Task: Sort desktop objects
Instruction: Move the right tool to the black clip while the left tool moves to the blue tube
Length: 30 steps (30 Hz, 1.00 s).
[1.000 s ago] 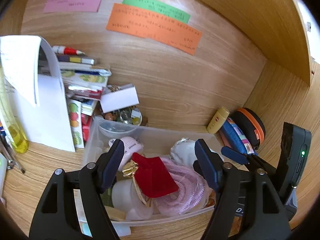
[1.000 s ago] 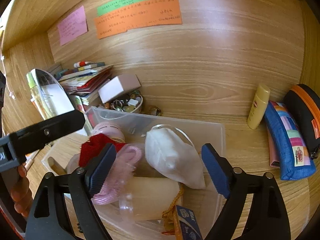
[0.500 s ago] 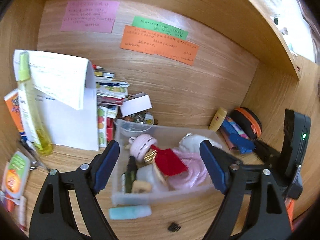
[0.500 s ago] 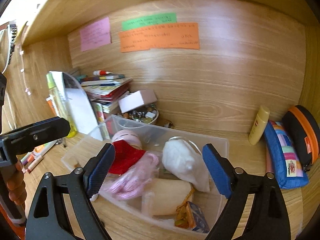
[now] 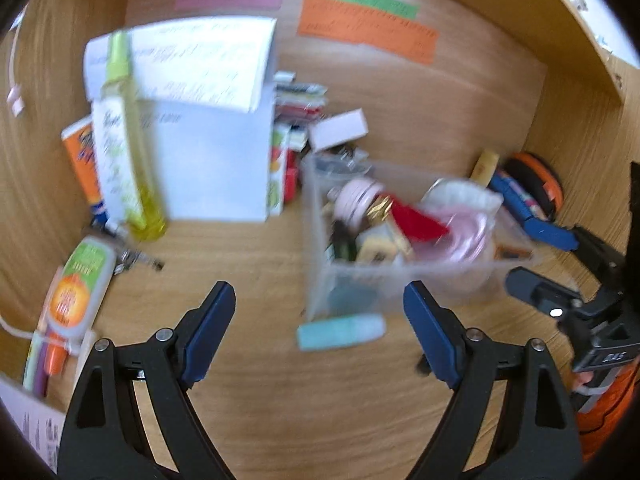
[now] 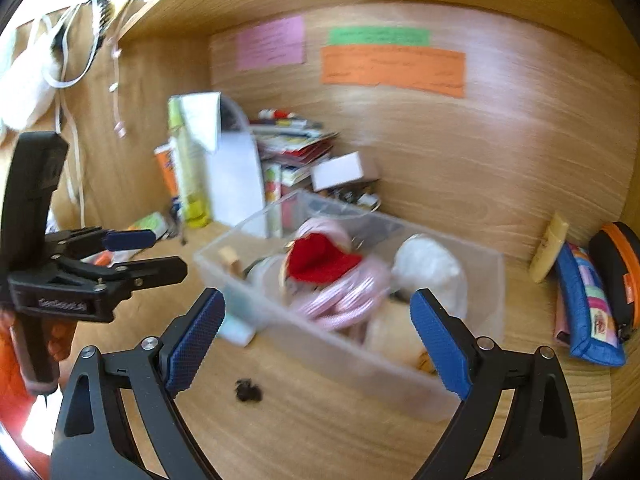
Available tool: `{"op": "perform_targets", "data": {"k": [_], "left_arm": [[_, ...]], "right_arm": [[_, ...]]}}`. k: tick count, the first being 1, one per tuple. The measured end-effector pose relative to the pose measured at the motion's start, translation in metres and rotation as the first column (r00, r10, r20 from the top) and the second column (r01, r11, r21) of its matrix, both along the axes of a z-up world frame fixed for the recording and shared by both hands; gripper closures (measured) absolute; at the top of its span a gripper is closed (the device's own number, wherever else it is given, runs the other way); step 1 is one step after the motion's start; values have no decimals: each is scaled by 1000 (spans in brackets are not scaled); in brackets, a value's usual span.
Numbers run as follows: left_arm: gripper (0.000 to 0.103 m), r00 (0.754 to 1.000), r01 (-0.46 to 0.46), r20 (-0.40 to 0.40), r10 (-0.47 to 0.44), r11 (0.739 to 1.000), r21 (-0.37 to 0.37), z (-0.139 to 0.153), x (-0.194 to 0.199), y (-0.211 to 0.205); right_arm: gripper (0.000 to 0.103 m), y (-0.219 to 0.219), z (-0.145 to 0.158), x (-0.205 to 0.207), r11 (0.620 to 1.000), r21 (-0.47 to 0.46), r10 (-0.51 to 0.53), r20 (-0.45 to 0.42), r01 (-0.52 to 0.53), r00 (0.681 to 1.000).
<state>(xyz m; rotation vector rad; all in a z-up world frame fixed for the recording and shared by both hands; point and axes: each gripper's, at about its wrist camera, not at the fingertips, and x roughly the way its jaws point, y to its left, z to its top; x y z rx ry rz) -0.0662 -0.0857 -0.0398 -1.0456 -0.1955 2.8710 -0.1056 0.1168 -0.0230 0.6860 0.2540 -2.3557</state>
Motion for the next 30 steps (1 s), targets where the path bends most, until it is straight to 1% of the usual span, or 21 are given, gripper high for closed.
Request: {"op": "perform_targets", "data": {"k": [4,8,14,16,17,18,20,21,23,24,25,29,30], "left_arm": [[17,999,-32,43,33,999,-10,-13,10,-13],[17,995,-71,65,70,997,6,-24,18,-27],[17,993,-97,70,94,994,42,-30,21,-35],[17,993,-97,73,93,994,44,-32,20,-35],[17,993,-94,74,91,994,46,-33,20,-35],[17,993,-92,73,88,995,49,-34,19,-34],[17,994,-85,72,81,995,52,-35,19,-33],[17,994,-83,72,79,995,52,-35,19,-32],[17,994,-80,75,76,995,52,-36,18,-32],[17,994,-76,77,72,996,54,-37,18,-31],[17,994,-74,79,69,996,56,-38,17,-31],[17,994,-51,101,44,997,67,-41,11,-26],[17,994,-40,108,32,997,68,-42,9,-23]], "right_arm": [[10,-7,-13,8,997,43,61,48,-63,997],[10,-13,-25,14,989,68,123,92,-129,988],[12,-27,-48,20,979,126,146,132,-163,980],[15,-32,-56,18,974,143,152,156,-175,976],[21,-35,-60,17,972,151,152,167,-178,974],[24,-37,-64,16,970,157,157,182,-186,971],[43,-42,-72,13,966,164,164,217,-202,962],[47,-44,-76,12,964,170,163,231,-205,959],[60,-48,-82,11,960,183,161,256,-211,953],[65,-51,-86,9,956,192,162,278,-221,947],[67,-51,-85,9,958,188,163,266,-217,950],[84,-50,-86,8,958,171,177,281,-230,943],[85,-48,-86,8,959,157,183,289,-235,940]]}}
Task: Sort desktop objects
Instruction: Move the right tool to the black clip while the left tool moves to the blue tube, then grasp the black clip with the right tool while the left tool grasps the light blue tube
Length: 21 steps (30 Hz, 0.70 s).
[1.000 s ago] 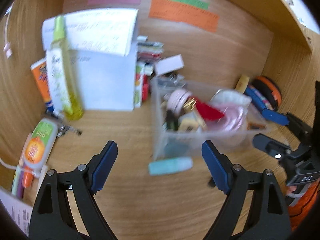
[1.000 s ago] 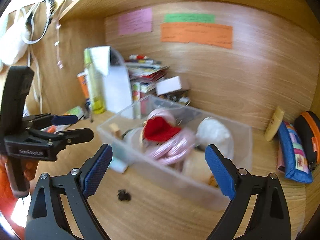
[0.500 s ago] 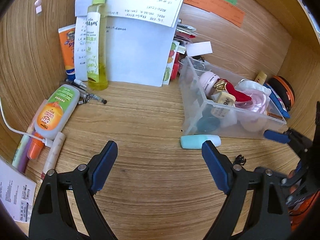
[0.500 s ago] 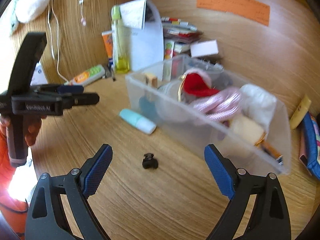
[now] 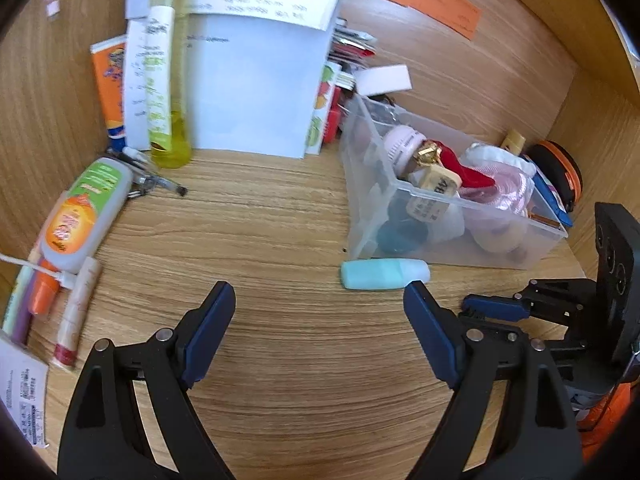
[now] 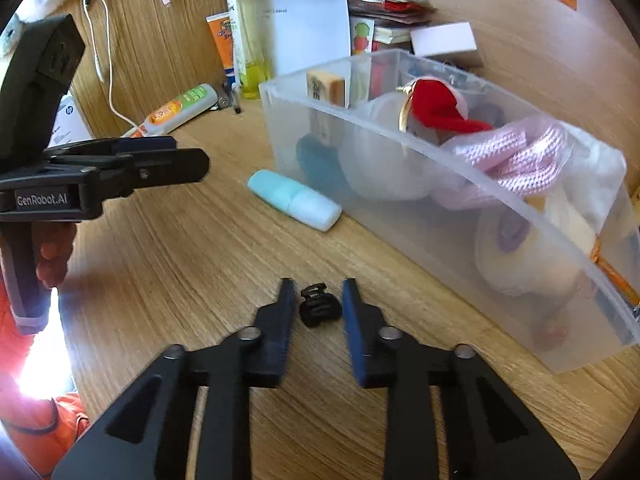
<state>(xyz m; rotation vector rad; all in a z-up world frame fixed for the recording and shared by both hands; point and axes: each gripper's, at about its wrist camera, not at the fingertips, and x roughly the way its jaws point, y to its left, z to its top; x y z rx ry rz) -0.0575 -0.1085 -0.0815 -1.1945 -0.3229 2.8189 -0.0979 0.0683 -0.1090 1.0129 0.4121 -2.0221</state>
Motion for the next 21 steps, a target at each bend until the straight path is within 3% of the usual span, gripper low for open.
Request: {"op": "perform_targets", "data": {"k": [10,15,21], "left_arm": [[17,994,86,66,-84,996,-38,-10,-30,35],[17,991,84,111,-79,995,-45,-21,-44,48],[16,993,58,105,-46,991,-118,-25,-49,61]], "right_arm": [[89,25,6,-11,993,-99,-62,57,68,996],[89,37,15,-12,983,-152,-97,48,103,994],[89,43,25,-8,974,-206,-85,37,90,996]]}}
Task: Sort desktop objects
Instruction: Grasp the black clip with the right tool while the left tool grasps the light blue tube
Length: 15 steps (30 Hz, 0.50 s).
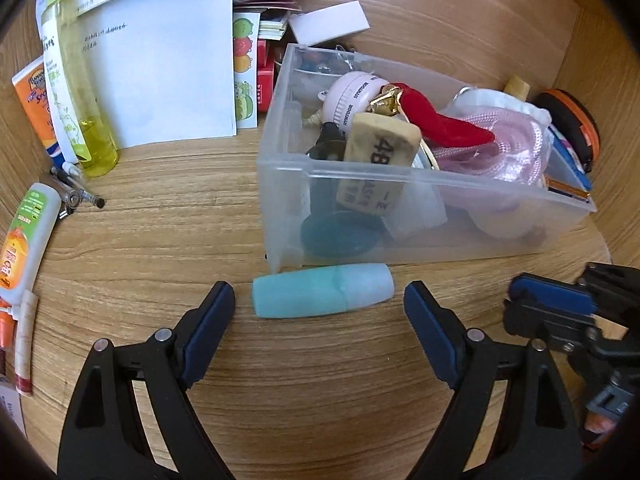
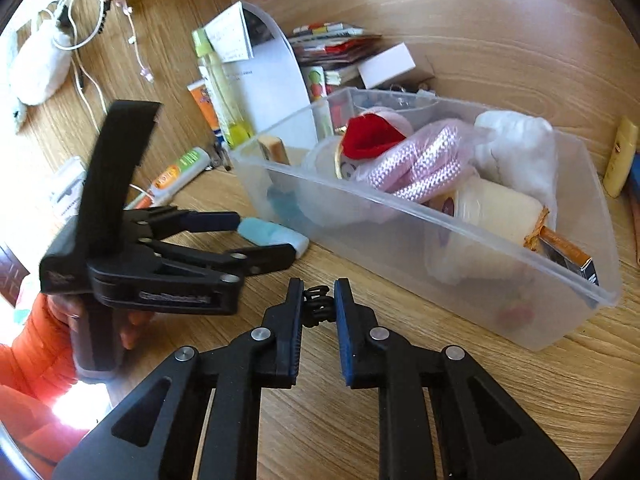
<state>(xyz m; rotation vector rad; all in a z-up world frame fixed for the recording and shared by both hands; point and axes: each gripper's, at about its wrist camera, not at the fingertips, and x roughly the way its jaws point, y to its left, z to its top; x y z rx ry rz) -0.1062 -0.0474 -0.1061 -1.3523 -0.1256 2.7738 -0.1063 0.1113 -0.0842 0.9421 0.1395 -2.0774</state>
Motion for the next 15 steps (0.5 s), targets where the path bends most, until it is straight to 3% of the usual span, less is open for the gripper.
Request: {"op": "perform_targets", "data": {"k": [5,7,9,15], "left_arm": [[16,1000,-4,12,5,998,-57,-2,-4,10],[18,1000,-7,12,7,998,-55,-2,-4,10],[30,1000,-21,0,21,999,-50,0,-3,10],[30,999,-38,-12,38,999,-6,1,0,5]], "right_arm": [[89,0,4,4,1000,-12,10,-18,-10,1000],[89,1,4,3,1000,-21,10,-16,-11,1000],[89,3,5,4,1000,-28,7,-14,-7,1000],[89,9,8,2,999,-53,-11,-9,10,1000]]}}
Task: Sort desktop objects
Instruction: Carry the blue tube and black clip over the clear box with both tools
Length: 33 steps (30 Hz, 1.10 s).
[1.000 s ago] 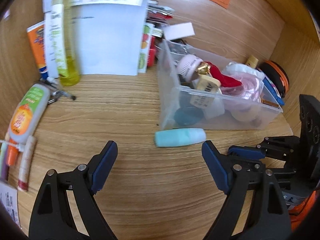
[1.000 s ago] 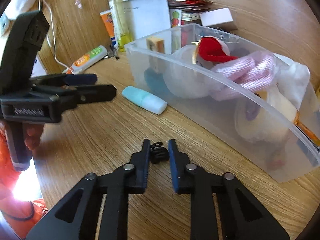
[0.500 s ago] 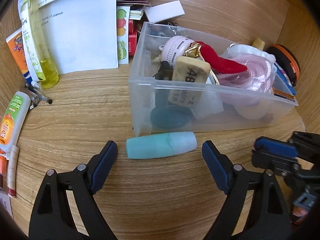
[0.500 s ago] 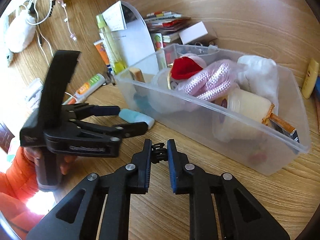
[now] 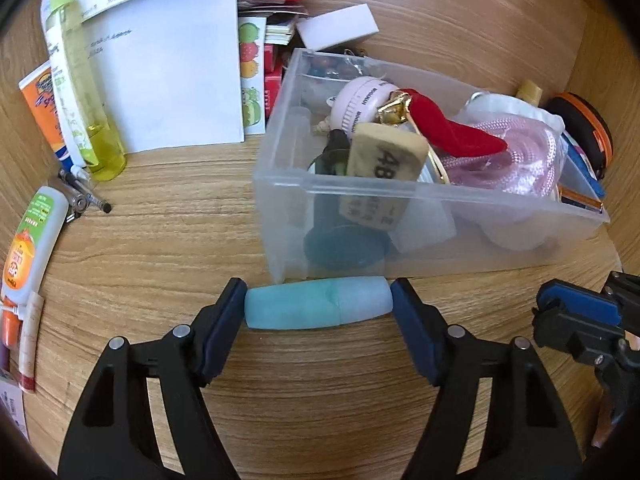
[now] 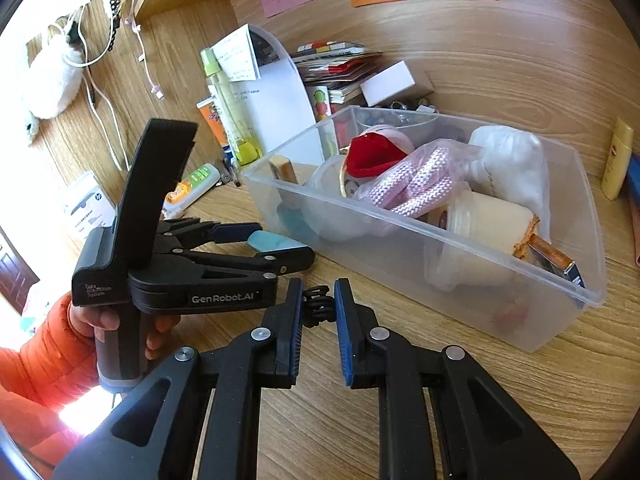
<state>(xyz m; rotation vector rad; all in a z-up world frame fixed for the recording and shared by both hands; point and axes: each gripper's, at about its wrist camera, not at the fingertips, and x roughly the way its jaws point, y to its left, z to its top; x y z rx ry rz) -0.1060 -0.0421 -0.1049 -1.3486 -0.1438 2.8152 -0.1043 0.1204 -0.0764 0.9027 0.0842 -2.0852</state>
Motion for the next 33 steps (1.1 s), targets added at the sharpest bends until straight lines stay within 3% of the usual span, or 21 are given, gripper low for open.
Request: {"op": "perform_targets", "data": {"k": [15,33], "left_arm": [[30,991,-29,-127,34,999,44,31,45,-20],[30,944,31,-328,8,993,111,89,33,-13]], "right_arm": [[89,4,2,-2,1000,-7,-21,-4,20,1000],[89,36,61,-13,987,-73,-153,-130,144,980]]}}
